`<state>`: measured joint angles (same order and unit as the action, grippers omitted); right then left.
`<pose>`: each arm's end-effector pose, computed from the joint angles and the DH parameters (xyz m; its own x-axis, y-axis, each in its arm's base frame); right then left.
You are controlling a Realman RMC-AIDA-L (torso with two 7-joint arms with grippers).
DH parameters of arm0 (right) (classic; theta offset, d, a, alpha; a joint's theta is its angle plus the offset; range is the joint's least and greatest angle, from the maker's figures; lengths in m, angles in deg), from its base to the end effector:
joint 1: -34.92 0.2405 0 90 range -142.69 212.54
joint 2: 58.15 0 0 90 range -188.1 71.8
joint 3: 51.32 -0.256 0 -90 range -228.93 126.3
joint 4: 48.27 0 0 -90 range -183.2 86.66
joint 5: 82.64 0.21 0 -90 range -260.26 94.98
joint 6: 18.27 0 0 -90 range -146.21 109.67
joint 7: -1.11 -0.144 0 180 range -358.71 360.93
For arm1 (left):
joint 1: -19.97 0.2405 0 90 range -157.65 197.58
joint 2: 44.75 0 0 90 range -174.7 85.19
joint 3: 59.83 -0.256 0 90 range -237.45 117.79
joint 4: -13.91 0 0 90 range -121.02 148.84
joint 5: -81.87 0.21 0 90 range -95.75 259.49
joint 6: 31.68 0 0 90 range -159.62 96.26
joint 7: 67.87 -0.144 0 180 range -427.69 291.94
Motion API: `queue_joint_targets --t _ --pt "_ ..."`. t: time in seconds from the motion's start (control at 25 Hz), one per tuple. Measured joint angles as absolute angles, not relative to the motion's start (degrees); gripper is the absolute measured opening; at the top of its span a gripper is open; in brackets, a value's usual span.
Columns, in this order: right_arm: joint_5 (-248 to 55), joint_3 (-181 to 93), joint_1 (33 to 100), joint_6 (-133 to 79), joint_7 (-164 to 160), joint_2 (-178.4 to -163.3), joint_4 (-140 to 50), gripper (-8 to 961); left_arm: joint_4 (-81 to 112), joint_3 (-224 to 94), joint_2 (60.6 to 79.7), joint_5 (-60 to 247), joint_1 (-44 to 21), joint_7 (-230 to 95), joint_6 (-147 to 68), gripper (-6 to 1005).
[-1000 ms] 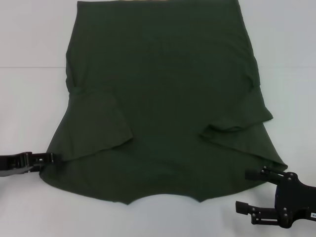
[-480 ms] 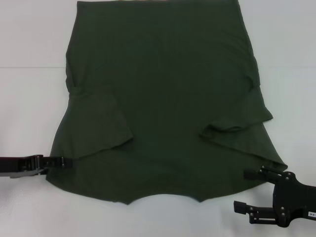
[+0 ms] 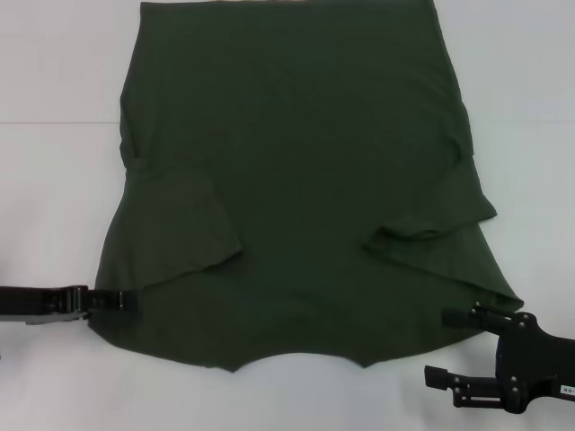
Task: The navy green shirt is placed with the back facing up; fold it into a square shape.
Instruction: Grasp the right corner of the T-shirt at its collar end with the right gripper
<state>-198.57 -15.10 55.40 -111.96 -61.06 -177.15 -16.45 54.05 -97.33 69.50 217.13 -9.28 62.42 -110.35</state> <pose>0.3139 0.2616 -0.0121 0.8012 -0.2889 -0.5241 -0.4311 -0.8861 -0.1706 -0.3388 0.3338 0.0345 0.2218 0.9069 0.3583 0.9730 -0.1817 -0.1422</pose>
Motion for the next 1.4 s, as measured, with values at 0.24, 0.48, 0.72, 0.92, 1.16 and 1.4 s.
queue_joint_targets --t 0.24,0.48,0.72,0.92,1.16,1.4 --pt "-198.6 -15.4 55.4 -112.1 -61.7 -177.15 -16.4 942 55.1 -98.2 70.01 219.0 -9.6 63.0 -108.8 728" --pt "-198.6 -15.3 55.4 -112.3 -62.1 -177.15 -16.5 941 55.7 -98.8 70.29 219.9 -9.8 63.0 -108.1 496" --pt "-198.6 -15.4 55.3 -112.3 -62.3 -177.15 -16.4 942 55.5 -98.9 70.30 220.0 -9.9 62.9 -108.0 324" --pt "-198.4 -15.5 55.3 -112.4 -63.2 -177.15 -16.4 941 55.4 -98.9 70.30 220.0 -9.9 62.5 -108.1 138" --pt "-198.2 -19.1 55.9 -116.1 -74.0 -175.99 -14.1 941 55.3 -98.7 70.23 219.8 -9.8 62.2 -108.7 42" --pt "-198.4 -23.0 58.1 -118.0 -105.4 -171.13 -6.8 942 55.5 -98.2 69.92 219.5 -9.8 61.8 -110.1 37"
